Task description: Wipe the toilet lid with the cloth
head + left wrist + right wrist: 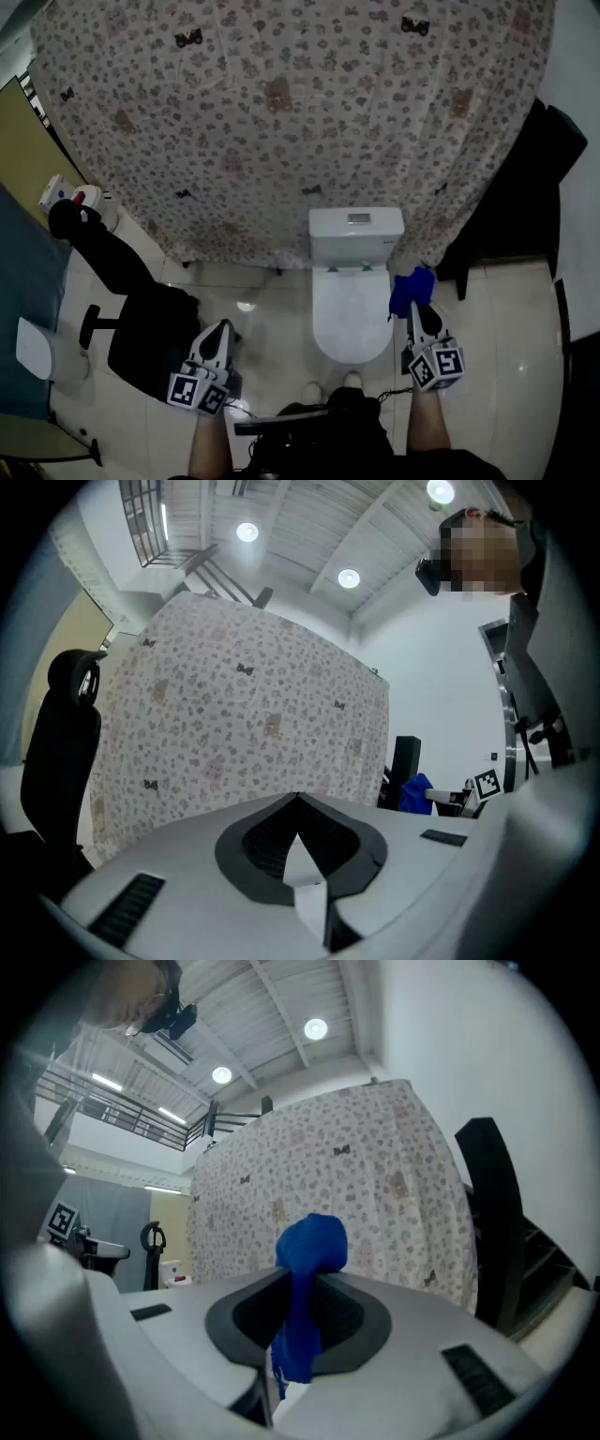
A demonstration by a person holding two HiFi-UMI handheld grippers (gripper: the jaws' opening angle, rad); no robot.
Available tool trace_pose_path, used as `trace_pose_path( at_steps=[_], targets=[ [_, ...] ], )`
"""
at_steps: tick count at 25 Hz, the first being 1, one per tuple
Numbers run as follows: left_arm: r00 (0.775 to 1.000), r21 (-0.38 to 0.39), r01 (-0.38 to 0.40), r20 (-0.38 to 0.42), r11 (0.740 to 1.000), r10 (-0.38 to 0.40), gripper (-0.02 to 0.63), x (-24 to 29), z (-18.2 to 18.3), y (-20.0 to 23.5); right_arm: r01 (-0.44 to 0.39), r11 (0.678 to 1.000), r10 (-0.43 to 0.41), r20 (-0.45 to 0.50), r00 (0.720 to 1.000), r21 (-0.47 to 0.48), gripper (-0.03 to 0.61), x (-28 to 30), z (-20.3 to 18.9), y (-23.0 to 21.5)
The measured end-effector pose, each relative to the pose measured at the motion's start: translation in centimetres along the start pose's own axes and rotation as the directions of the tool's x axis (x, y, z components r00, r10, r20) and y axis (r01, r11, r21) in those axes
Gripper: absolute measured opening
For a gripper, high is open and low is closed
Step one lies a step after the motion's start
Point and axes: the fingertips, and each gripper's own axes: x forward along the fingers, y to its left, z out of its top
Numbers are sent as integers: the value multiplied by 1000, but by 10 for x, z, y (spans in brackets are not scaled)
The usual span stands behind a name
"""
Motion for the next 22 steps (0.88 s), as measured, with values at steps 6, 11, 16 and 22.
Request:
trace_pose_path(
  at_steps=[6,11,16,22],
  targets=[
    [997,-29,-16,-78,999,14,-8,54,-64,20,-100,995,100,-102,990,11,58,91,-64,2],
    [982,-115,-90,-173,989,69,-8,83,-157,36,-191,976,210,-225,951,102,58,165,-160,8],
    [958,-183,-234,-211,955,194,-8,108,-248,58,-288,949,314,-405,859,126,58,240,-279,11],
    [936,-177,-238,-304,955,177,-8,139,-344,63,-332,922,387,-499,775,198,58,325,-393,31]
  ],
)
